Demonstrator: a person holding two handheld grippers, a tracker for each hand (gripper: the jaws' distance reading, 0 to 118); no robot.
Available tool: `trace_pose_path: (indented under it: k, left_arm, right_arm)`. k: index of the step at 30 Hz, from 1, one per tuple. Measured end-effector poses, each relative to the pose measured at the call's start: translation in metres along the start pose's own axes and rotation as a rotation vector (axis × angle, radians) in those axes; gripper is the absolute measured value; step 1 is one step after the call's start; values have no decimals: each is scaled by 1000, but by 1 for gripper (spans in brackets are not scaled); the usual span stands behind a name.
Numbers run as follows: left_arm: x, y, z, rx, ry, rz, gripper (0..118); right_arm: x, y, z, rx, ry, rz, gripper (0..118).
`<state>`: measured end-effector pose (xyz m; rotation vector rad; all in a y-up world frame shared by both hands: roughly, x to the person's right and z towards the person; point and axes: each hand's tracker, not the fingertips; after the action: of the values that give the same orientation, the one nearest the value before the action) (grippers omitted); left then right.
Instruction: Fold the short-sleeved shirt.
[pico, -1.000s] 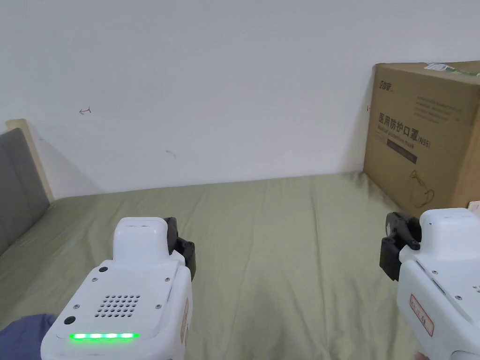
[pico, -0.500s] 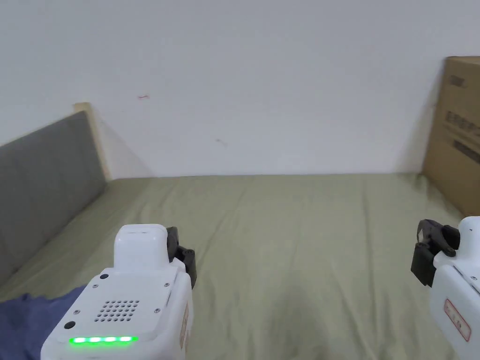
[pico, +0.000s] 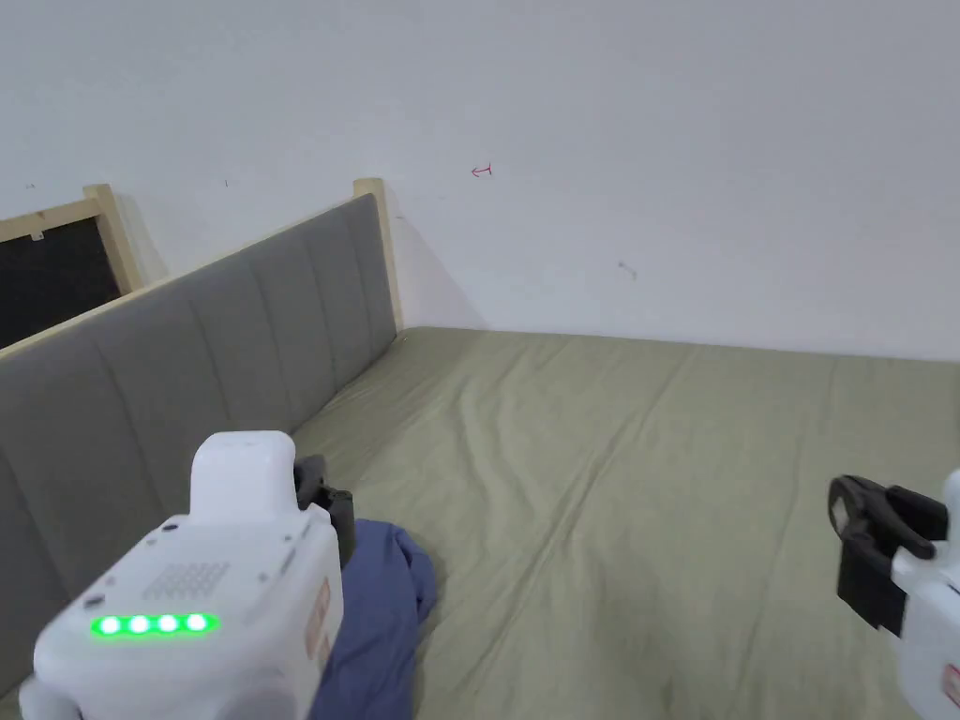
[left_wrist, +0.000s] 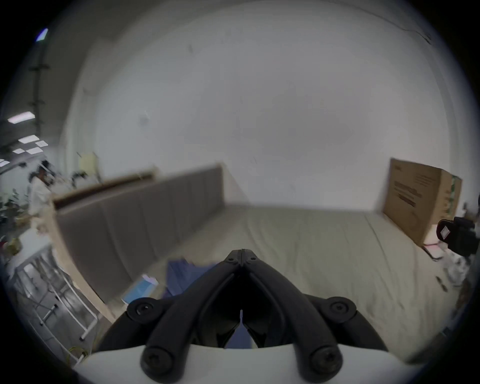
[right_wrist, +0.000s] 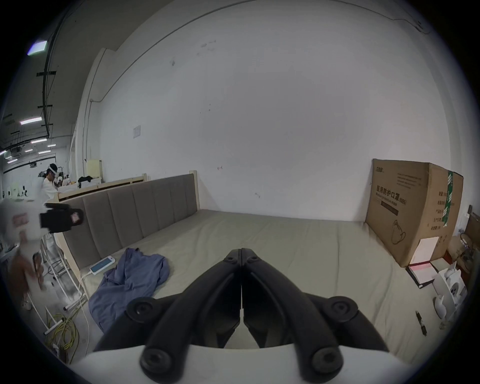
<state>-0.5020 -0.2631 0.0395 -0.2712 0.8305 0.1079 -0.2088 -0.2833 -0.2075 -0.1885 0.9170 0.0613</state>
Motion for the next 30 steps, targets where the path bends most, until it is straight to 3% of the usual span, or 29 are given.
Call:
trace_pose_path:
  k: [5, 7, 8, 9, 10, 11, 12, 17, 20, 22, 24, 27, 29, 30]
  left_arm:
    - [-53, -19, -136, -611, -232, 167, 0]
    - [-61, -48, -178, -717, -216, 223, 2]
    - [-63, -60, -197, -749, -170, 228, 21]
    - [-59, -75, -216, -779, -131, 245, 79]
    - [-60, -85, -229, -799, -101, 256, 111]
    - [-60, -97, -245, -820, -63, 247, 117]
    - [-56, -111, -256, -842, -45, 240, 112]
    - [-35, -153, -300, -837, -20, 112, 113]
    - [-24, -197, -322, -977, -23, 76, 118]
    - [-12, -194, -302, -866, 10, -33, 118]
    - [-8, -198, -294, -840, 26, 45, 118]
    - [-11, -189, -289, -844, 14, 11, 116]
    - [-12, -170, -265, -794, -17, 24, 96]
    - [-13, -165, -256, -755, -10, 20, 68]
  right_arm:
    - [27, -13, -1, -75, -29, -23, 0]
    - [41, -22, -6, -108, -46, -38, 0]
    - [48, -27, -9, -133, -61, -40, 0]
    - [55, -32, -12, -163, -76, -42, 0]
    - [62, -35, -16, -190, -86, -46, 0]
    - [70, -40, -20, -216, -91, -56, 0]
    - [78, -43, -23, -228, -96, -63, 0]
    - [104, -60, -31, -292, -156, -111, 0]
    - [112, -67, -34, -325, -167, -129, 0]
    - [115, -68, -37, -341, -169, -126, 0]
    - [113, -66, -37, -343, -169, -122, 0]
    - [113, -64, -36, -326, -159, -136, 0]
    - [112, -61, -37, -323, -151, -134, 0]
    - [111, -59, -37, -320, -147, -128, 0]
